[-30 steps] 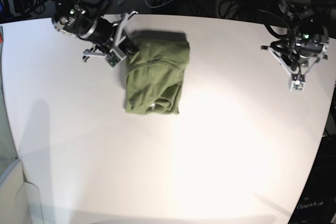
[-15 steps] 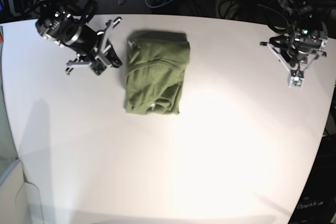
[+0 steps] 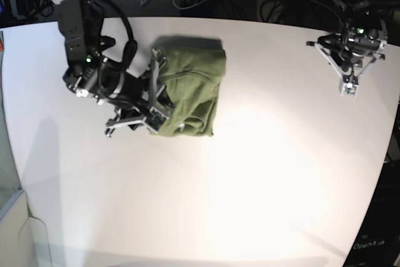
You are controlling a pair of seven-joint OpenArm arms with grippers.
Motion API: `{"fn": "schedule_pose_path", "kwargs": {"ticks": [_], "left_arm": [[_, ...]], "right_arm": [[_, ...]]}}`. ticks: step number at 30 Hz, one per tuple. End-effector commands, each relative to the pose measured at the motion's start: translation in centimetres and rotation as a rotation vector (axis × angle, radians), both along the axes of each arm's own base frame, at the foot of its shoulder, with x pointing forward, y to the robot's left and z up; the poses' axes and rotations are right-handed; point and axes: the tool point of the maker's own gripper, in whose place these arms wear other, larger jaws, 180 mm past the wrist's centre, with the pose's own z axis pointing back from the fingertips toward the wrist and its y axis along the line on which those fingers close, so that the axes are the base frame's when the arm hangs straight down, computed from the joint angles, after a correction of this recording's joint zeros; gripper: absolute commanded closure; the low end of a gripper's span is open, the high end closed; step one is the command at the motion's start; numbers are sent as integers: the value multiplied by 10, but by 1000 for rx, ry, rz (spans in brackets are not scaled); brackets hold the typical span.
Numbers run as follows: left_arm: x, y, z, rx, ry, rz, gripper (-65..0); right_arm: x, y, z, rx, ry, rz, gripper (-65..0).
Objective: Fold the T-shirt properly
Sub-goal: 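Grasp the bundle's side with the right gripper and fold it under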
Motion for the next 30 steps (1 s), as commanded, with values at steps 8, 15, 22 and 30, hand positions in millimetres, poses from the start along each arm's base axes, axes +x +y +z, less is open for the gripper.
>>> {"fn": "schedule_pose_path", "kwargs": {"ticks": [8, 15, 22, 30], "left_arm": [[5, 2, 6, 13, -27, 2, -22], [5, 2, 6, 13, -28, 2, -22], [7, 2, 7, 13, -33, 2, -22], [9, 1, 8, 13, -37, 1, -22]], "right_arm": [[19, 29, -6, 73, 31, 23, -260], [26, 57, -28, 103, 105, 65, -255], [28, 68, -21, 145, 78, 85, -258], [35, 68, -40, 143, 136, 72, -255]]}}
